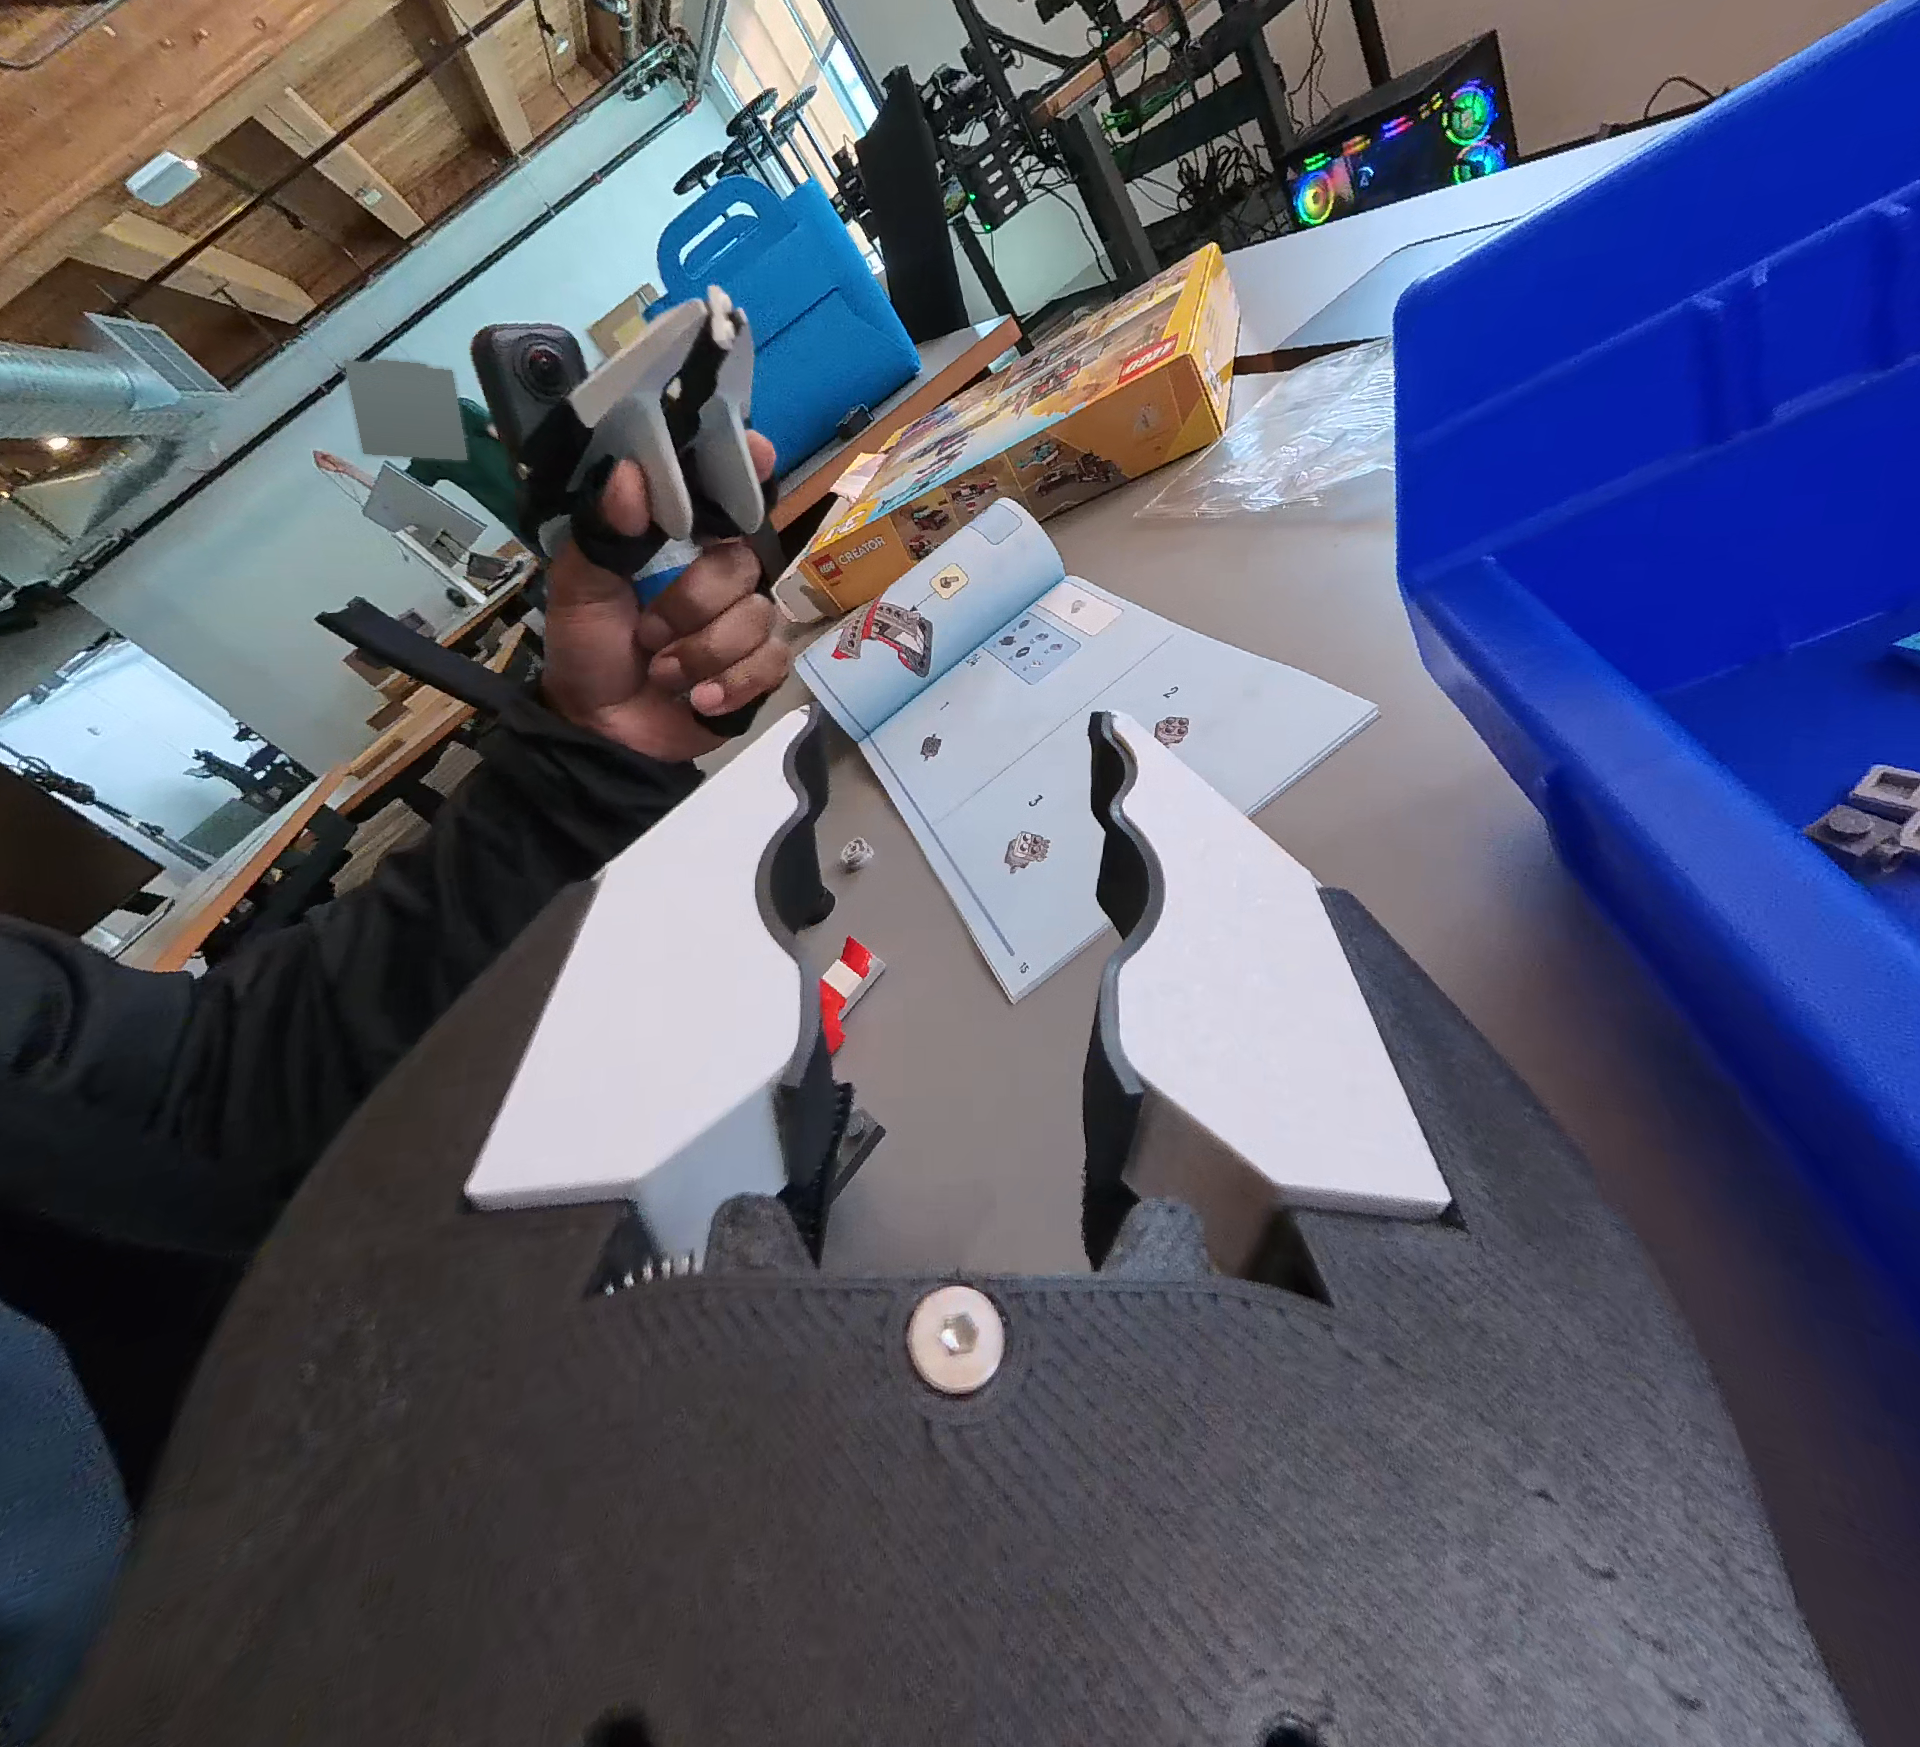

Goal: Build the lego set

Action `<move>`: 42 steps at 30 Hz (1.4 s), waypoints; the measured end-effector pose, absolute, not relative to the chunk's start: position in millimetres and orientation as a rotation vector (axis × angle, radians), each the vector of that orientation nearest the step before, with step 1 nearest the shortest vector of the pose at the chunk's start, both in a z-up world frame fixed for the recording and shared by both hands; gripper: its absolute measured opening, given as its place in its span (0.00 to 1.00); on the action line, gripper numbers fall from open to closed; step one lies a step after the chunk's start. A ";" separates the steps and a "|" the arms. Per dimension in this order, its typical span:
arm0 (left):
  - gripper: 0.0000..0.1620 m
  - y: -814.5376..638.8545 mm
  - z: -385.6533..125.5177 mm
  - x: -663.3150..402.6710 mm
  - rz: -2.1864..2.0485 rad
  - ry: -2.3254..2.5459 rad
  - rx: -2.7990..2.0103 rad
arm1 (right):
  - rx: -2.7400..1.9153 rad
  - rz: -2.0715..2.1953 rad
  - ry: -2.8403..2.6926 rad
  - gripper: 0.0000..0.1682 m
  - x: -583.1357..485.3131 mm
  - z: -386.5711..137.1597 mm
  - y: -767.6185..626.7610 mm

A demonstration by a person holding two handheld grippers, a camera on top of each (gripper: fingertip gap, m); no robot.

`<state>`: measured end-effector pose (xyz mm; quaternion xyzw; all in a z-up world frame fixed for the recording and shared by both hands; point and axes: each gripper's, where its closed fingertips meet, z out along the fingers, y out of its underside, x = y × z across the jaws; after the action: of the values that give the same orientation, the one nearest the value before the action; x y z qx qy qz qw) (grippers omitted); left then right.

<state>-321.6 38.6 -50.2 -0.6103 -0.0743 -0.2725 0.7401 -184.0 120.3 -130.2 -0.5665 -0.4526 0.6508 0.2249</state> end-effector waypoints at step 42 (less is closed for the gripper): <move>0.04 84.3 -102.5 -190.9 -1.219 -0.220 -1.589 | -0.978 1.612 -1.408 0.38 -169.5 -95.9 106.1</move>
<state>-190.9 84.3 -102.5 -0.6666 -0.0924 -0.5116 0.5342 -169.5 106.1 -95.9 -0.3836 -0.5523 0.6326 0.3842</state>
